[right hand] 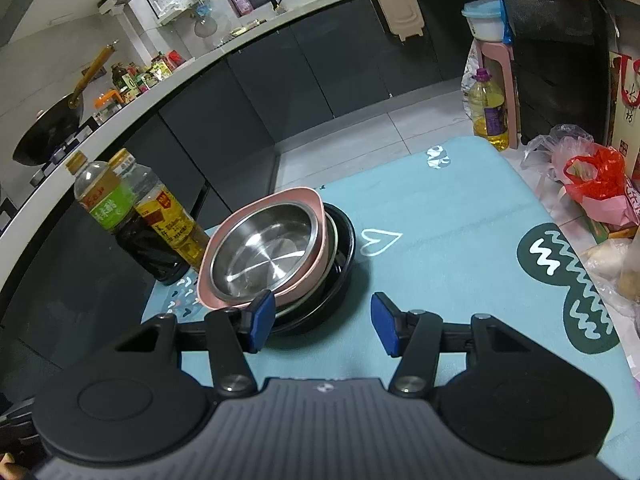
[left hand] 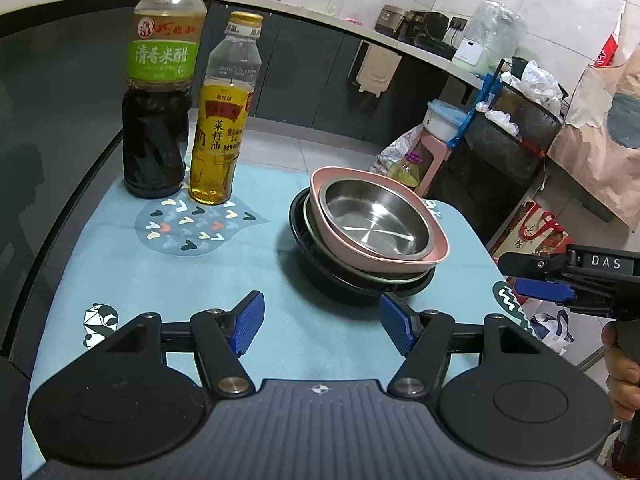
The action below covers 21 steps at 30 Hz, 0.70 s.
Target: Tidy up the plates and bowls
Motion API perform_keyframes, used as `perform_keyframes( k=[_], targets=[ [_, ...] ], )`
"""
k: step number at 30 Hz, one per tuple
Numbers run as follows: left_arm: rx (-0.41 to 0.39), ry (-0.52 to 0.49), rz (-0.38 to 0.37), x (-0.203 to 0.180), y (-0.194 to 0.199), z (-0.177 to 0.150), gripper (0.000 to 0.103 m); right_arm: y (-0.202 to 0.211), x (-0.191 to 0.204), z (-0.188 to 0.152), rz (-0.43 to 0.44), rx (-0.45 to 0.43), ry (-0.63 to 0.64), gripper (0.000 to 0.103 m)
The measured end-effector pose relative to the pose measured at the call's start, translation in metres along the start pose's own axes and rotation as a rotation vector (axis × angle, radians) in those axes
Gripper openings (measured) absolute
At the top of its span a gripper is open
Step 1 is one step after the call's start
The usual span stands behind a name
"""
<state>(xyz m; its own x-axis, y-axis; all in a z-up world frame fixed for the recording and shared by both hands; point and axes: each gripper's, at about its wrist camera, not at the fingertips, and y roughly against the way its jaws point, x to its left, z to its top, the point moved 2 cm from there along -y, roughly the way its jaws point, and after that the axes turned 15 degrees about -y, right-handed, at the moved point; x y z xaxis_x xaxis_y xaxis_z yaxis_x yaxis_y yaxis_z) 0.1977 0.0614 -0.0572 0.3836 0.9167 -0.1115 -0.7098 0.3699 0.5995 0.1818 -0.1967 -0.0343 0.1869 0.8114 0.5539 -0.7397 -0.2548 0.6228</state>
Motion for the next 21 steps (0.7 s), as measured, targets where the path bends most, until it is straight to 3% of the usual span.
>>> perform_keyframes(
  k=[12,21],
  targets=[
    [-0.051,-0.054,0.067,-0.023,0.039,-0.013,0.061,0.034,0.018,-0.034,-0.017,-0.055,0.127,0.05],
    [-0.16,-0.117,0.121,-0.061,0.094,-0.036,0.061,0.088,0.03,-0.083,-0.057,-0.252,0.271,0.056]
  ],
)
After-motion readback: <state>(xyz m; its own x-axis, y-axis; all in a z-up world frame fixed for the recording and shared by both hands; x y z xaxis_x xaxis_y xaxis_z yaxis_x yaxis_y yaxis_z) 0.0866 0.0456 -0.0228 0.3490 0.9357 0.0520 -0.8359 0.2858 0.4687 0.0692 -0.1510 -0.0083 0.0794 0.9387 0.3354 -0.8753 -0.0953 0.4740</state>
